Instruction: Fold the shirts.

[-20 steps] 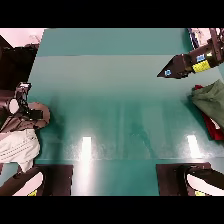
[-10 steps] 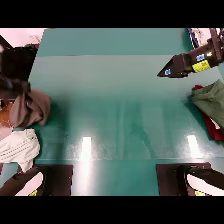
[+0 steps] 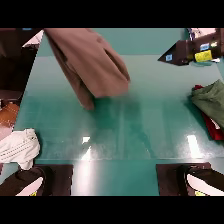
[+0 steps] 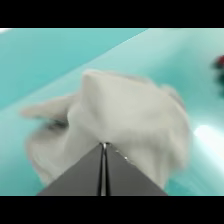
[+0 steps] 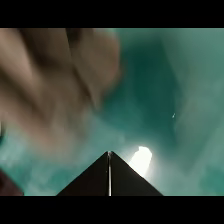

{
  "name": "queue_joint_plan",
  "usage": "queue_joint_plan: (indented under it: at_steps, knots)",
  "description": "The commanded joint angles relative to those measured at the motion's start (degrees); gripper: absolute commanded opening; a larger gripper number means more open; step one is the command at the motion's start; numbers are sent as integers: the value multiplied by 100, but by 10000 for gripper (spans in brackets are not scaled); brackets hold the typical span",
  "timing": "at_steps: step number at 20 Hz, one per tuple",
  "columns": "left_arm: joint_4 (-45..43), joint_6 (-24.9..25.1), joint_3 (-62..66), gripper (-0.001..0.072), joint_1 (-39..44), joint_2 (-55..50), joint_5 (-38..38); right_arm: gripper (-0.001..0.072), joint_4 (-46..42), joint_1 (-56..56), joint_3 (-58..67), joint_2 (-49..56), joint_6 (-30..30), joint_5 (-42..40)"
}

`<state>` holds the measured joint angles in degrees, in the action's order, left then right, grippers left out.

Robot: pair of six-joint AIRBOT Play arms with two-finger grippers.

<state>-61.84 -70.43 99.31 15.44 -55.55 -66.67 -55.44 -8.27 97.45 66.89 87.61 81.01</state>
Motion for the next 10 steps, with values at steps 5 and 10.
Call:
queue_joint_plan:
  at_steps: [5,10]
  knots:
    - [151,302,212,21,1617,-1287,334,17,-7,459,0,-640,219,-1023]
    - [52,286,212,25,1829,-2798,426,17,-9,623,0,-778,245,-601]
